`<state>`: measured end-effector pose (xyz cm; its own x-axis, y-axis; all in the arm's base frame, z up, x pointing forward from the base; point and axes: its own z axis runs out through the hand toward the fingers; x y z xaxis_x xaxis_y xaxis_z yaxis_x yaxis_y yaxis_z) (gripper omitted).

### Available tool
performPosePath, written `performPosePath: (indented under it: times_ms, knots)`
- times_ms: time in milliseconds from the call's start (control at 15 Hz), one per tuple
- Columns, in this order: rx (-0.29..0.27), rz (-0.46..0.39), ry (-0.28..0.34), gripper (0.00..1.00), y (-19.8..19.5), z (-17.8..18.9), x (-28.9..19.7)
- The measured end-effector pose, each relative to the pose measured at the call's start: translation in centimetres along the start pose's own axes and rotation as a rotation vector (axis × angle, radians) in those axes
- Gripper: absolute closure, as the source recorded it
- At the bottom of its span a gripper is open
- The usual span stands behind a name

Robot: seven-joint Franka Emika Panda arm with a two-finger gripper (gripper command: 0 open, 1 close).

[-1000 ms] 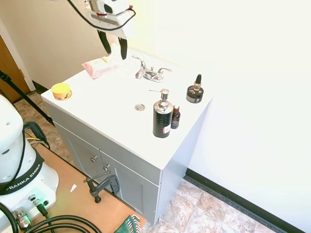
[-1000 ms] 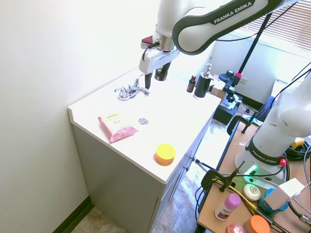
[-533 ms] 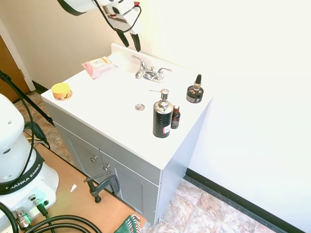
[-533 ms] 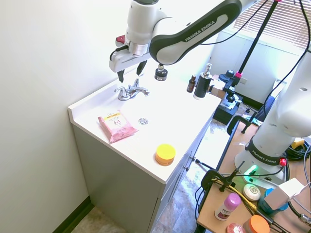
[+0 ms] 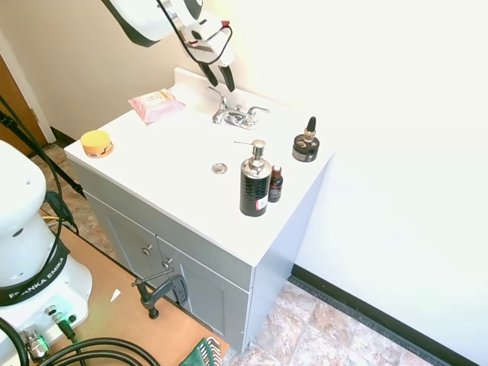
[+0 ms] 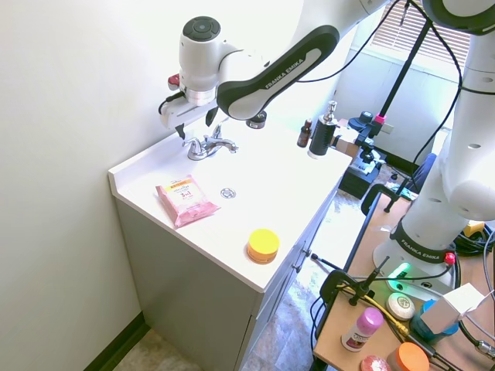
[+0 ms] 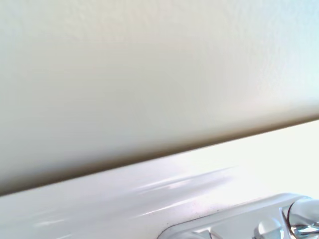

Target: Turn on the hot water

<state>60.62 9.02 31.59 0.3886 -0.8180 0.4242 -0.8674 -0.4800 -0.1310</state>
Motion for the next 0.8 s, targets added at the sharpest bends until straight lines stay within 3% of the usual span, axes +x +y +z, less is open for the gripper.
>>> performPosePath:
  times_ms: [267,533,800]
  knots:
    - [-0.018,-0.01,-0.018,0.0,0.1,0.3,-0.2]
    - [-0.116,-0.065,-0.079,0.0,1.2,0.9,0.0]
    - [-0.179,-0.084,-0.079,0.0,2.2,1.3,1.0]
